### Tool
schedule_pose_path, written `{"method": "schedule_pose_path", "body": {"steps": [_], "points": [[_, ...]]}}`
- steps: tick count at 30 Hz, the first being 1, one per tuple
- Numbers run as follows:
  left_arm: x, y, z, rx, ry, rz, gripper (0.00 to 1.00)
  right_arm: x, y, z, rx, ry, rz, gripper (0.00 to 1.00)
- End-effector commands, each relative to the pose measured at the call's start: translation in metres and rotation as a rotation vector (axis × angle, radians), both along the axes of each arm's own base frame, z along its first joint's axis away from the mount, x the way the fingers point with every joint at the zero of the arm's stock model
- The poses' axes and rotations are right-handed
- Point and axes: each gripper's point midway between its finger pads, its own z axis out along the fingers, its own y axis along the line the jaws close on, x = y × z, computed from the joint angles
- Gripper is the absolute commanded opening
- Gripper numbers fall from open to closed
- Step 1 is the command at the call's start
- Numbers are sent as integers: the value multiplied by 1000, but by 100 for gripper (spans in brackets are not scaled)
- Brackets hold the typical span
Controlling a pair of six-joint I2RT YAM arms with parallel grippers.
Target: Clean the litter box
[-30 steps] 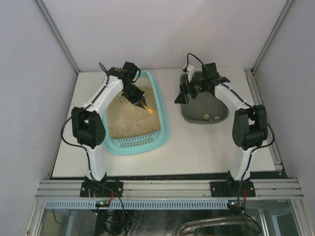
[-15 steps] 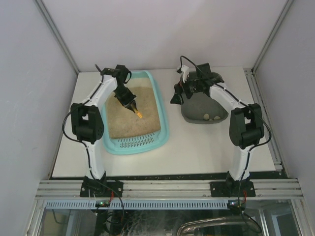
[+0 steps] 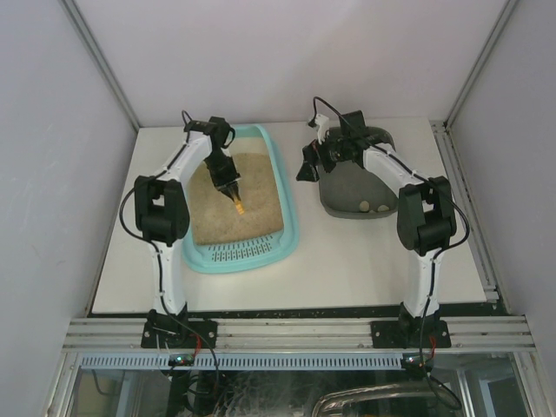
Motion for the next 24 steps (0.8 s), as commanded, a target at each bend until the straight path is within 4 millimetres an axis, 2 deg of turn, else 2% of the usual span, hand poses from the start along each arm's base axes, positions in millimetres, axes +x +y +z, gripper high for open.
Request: {"method": "schedule_pose_path", "body": {"steps": [1, 5, 14, 17, 24], "points": [[5, -20, 9, -157, -55, -146, 0, 8, 9, 20, 31, -44, -4, 100], [-3, -50, 20, -384, -84, -249, 0, 6, 7, 18, 25, -38, -11, 100], [-15, -51, 32, -428, -155, -333, 0, 1, 1, 19, 1, -58, -11, 100], [-11, -43, 30, -389, -169, -334, 0, -1, 1, 20, 2, -56, -10, 100], [6, -3, -3, -259, -114, -265, 0, -6, -2, 18, 0, -58, -9, 100]]}}
